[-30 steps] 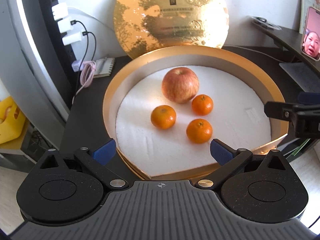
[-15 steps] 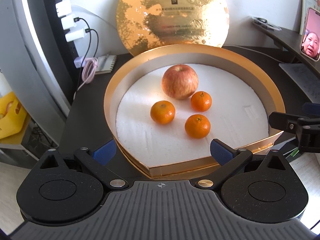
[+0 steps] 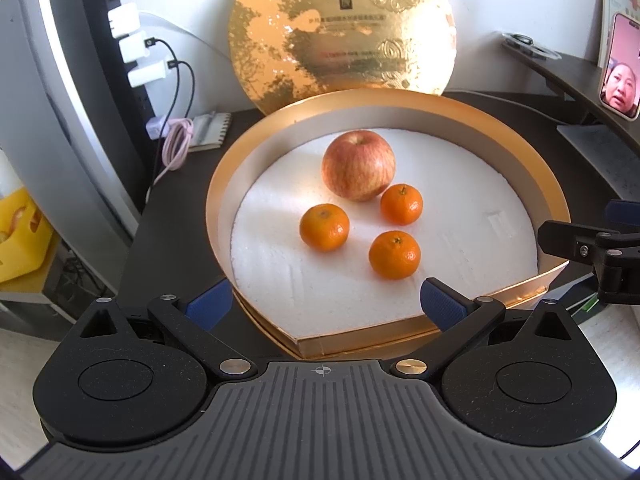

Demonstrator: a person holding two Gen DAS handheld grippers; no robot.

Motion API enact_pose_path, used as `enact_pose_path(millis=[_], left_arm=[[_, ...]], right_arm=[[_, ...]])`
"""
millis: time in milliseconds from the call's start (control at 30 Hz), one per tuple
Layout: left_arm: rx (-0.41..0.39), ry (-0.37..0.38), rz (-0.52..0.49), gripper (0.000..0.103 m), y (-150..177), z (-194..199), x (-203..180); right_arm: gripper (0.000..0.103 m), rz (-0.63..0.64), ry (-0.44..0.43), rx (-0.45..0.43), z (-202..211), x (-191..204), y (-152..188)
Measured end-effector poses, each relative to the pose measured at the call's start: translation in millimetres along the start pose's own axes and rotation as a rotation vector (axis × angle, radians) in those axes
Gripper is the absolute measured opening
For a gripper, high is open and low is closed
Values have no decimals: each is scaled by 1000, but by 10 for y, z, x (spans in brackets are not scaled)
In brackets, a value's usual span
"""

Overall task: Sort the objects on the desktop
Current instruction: 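Pull the open right gripper back from the box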

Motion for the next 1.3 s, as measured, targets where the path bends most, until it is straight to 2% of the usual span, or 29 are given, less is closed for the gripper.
enact_pose_path(millis=[633, 1300], left_arm=[[-11, -11, 11, 103, -68, -16, 51], [-12, 16, 14, 103, -145, -124, 76]], right_arm=[[102, -34, -3, -13, -27, -96, -28], [102, -66, -9, -25, -109, -179, -92]])
Point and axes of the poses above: each gripper's, at about its wrist camera, not at the fingertips, and z roughly against the way its jaws point, x to its left, y to its underside, the point moved 7 cm from there along -z, roughly the way its jaws point, and after that the axes turned 3 degrees about -z, right-handed, at the moved point
